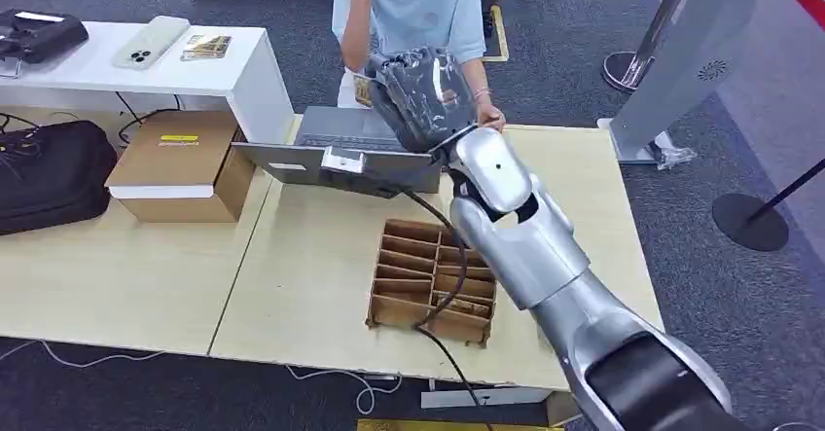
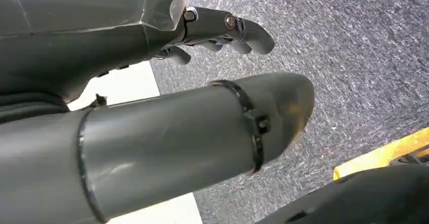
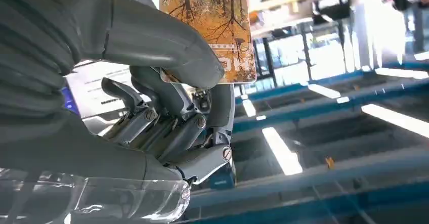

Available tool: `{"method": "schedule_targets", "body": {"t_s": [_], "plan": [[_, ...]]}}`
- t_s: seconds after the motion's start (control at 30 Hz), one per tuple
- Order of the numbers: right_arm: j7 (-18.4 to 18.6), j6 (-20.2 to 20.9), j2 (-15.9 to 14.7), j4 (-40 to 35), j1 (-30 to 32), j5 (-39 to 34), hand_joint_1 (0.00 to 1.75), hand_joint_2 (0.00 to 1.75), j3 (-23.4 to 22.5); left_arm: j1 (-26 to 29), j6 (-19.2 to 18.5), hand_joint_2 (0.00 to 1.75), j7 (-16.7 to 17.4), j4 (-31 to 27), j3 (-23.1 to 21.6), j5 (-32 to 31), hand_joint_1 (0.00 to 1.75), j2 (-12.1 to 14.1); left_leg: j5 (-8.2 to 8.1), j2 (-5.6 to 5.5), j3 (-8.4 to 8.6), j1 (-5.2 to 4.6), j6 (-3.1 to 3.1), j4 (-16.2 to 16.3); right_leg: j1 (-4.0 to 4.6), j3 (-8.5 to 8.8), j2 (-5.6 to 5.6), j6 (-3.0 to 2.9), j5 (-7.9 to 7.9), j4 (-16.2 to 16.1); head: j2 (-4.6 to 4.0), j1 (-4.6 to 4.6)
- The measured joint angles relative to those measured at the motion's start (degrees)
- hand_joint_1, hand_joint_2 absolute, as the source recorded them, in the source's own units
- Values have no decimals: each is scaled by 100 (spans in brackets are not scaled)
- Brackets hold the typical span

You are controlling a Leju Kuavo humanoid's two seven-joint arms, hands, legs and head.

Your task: Pass the card to the sensor for recognition and then transmit it.

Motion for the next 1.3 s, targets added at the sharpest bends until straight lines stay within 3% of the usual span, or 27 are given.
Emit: {"method": "schedule_targets", "body": {"t_s": [0.17, 0.3, 0.53, 0.9, 1.3], "plan": [[177, 224, 131, 1093, -706, 129, 175, 175, -66, -1, -4, 0, -61, 0, -89, 0, 0, 26, 0, 0, -1, 0, 0, 0, 0, -1, 1, 0, 0, 0, 0, 4], [386, 650, 244, 1871, -1187, 238, 175, 175, -68, -3, -52, 0, -66, 0, -151, 2, 0, 48, 0, -1, -1, 0, 0, 0, 0, -1, 0, 0, 0, -1, 0, 2], [487, 1277, 347, 2852, -1635, 114, 175, 175, -68, -11, -59, 0, -66, 0, -184, 4, 0, 57, 0, -1, -1, 0, 0, 1, 0, -1, -1, 0, 0, -1, 0, 2], [706, 1774, 511, 3514, -2001, -107, 175, 175, -275, -19, -59, 0, -55, 0, -214, 9, 0, 57, 0, 1, 0, 0, 0, 1, 0, -2, 2, 0, 0, -1, 0, 0], [776, 1816, 573, 3761, -2075, -175, 175, 175, -420, -43, -81, 0, -52, 0, -271, 13, 0, 57, 0, 0, 0, 0, 0, 2, 0, -2, 1, 0, 0, -1, 0, 2]]}}
